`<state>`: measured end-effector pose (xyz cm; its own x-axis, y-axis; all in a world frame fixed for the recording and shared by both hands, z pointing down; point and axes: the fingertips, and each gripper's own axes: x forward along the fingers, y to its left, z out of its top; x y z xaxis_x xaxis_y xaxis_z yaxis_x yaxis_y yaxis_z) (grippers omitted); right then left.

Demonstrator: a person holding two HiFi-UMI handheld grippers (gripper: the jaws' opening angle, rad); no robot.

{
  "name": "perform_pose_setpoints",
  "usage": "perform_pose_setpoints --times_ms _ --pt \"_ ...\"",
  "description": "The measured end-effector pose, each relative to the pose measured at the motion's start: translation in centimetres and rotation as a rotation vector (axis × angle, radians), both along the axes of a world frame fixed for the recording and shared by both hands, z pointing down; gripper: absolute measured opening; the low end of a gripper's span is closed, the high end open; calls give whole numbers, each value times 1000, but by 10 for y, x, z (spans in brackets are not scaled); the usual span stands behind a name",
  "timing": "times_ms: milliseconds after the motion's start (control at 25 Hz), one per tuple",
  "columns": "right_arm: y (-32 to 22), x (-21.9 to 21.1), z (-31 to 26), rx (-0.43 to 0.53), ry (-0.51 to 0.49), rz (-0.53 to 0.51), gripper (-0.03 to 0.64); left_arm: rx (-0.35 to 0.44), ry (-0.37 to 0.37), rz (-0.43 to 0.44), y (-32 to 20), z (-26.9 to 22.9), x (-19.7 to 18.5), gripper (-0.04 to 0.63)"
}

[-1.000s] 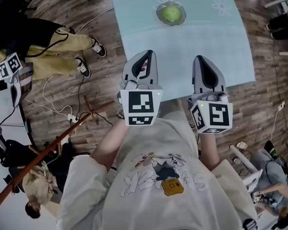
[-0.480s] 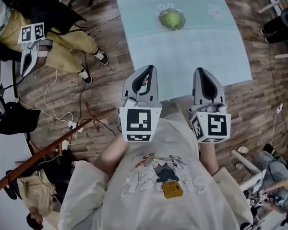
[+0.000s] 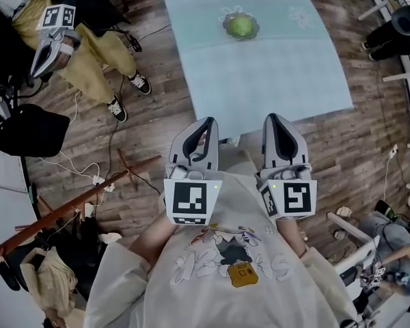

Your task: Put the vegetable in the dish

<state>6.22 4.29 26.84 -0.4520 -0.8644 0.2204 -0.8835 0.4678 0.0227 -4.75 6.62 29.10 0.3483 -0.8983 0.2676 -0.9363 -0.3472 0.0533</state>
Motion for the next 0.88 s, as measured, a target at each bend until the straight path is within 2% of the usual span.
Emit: perform_pose_setpoints --times_ms 320,560,680,880 --pt "62 -9 9 -20 -34 52 23 -2 15 54 57 5 5 6" --pt "99 -29 16 -25 -37 68 23 -15 45 56 83 6 0 6" --pt "111 -37 16 -14 3 55 23 -57 78 23 95 6 -7 6" --pt "115 -41 16 -8 -12 69 23 -48 83 65 102 6 -4 6"
